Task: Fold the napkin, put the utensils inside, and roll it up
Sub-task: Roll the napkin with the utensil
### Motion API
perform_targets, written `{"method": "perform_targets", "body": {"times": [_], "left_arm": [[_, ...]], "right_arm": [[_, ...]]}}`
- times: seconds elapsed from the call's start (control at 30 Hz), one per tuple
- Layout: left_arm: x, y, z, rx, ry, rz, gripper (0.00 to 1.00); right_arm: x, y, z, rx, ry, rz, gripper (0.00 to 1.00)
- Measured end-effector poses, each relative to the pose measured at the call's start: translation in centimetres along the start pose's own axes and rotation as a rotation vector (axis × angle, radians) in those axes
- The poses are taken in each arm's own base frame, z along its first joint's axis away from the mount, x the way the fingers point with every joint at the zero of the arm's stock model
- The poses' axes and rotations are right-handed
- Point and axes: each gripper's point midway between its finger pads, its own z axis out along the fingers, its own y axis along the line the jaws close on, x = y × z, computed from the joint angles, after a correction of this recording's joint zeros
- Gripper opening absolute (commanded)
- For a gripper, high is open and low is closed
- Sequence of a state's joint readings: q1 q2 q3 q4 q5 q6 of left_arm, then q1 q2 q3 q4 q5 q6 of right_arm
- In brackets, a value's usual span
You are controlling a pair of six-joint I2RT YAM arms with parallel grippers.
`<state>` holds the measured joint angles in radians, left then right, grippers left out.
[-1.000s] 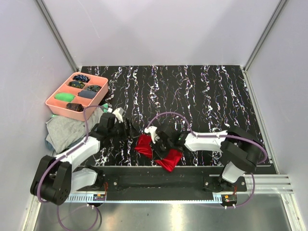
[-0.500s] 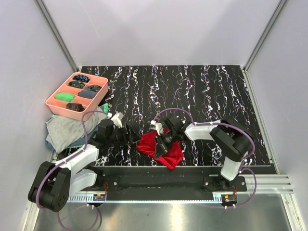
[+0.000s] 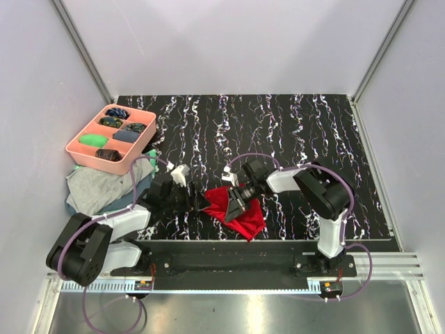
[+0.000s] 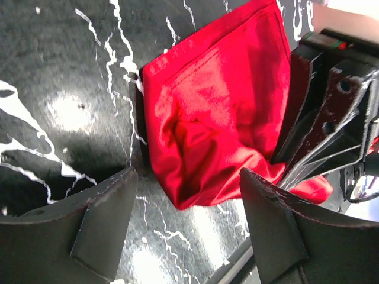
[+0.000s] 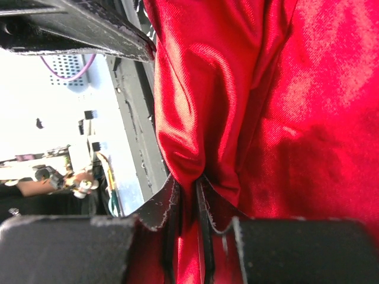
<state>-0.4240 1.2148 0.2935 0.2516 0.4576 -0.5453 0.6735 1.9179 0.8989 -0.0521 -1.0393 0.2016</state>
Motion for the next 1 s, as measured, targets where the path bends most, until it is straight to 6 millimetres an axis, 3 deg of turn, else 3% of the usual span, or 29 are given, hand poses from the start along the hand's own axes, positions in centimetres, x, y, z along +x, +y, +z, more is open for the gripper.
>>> {"method": "perform_targets", "body": {"times": [0.37,0.63,0.73,0.83,1.0], "left_arm": [[-1.0,-0.1,1.6,0.031,-0.013,0.062,0.61],[-0.7,-0.2,2.0,0.039,-0.004,0.090,0.33],[-0.7,-0.3,2.1,0.040,0.001,0.093,0.15],[-0.8,-0.5,2.2,0.037,0.013,0.091,0.03],[-1.2,-0.9,2.4,0.013,0.049,0.076,0.00]], "right_arm": [[-0.3,-0.2,0.2,-0.060,0.017,0.029,0.08],[-0.4,-0.5,0.1,-0.068,0.016,0.040,0.09],[-0.4,-0.5,0.2,-0.066,0.016,0.040,0.15],[-0.5,-0.8,0.2,-0.049,0.013,0.047,0.27],[-1.0,-0.8,-0.5,0.040,-0.008,0.063,0.50]]}}
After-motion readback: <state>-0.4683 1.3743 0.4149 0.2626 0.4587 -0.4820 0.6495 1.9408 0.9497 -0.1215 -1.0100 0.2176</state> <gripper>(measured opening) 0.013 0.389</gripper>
